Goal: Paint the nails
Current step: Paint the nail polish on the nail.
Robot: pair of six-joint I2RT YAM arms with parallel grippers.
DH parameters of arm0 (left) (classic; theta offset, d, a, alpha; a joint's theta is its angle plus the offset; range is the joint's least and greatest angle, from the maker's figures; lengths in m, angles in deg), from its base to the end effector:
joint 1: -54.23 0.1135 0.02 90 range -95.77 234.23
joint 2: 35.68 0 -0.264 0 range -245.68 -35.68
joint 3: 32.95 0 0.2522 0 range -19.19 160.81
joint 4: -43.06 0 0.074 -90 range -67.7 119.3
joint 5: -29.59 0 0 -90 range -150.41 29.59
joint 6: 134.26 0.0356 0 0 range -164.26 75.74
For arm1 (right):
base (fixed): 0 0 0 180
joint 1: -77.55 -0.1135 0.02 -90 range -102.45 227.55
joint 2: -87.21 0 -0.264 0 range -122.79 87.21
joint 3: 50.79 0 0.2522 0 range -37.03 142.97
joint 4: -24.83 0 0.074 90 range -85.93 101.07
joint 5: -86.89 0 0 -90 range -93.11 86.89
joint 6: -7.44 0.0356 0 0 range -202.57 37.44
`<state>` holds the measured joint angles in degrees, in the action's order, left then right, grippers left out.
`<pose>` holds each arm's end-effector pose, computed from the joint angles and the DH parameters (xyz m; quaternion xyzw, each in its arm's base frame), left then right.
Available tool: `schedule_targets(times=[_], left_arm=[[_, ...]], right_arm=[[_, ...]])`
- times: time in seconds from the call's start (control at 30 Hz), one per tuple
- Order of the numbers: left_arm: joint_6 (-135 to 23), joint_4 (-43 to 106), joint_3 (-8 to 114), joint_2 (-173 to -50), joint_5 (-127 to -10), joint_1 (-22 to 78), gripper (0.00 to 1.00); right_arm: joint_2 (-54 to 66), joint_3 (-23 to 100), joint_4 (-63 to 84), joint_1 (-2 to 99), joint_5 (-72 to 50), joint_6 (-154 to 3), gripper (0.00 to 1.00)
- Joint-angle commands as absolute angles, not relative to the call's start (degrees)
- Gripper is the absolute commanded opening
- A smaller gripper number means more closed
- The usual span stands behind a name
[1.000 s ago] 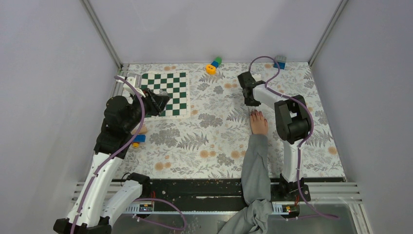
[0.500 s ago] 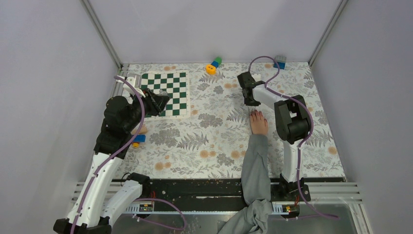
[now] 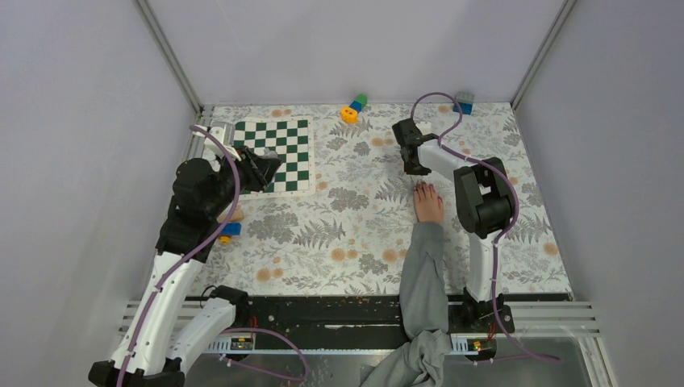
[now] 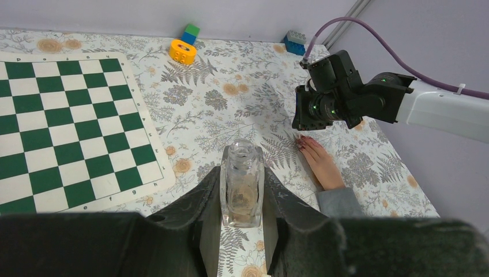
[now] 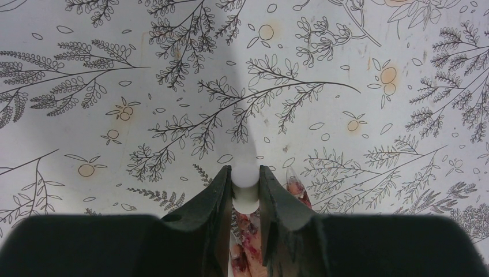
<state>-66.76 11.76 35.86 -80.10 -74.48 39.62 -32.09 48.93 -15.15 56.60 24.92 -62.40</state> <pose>0.1612 -0.0510 0.3894 0.0299 0.7466 -0.2964 0.5948 0.4171 0.1418 0.1683 0.0571 0.9366 -0.1294 0.3205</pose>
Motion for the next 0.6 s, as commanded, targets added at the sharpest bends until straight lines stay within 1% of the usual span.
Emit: schedule_targets(times=[0.0, 0.57], left_arm=[[-66.5, 14.4, 38.3, -80.2, -73.6, 39.9, 0.00], [-66.6, 14.4, 38.4, -80.4, -73.7, 39.9, 0.00]], right_arm=[[-31.9, 50.6, -14.3, 55.8, 27.0, -62.0, 0.00], [-33.3, 52.8, -16.3, 55.8, 27.8, -62.7, 0.00]])
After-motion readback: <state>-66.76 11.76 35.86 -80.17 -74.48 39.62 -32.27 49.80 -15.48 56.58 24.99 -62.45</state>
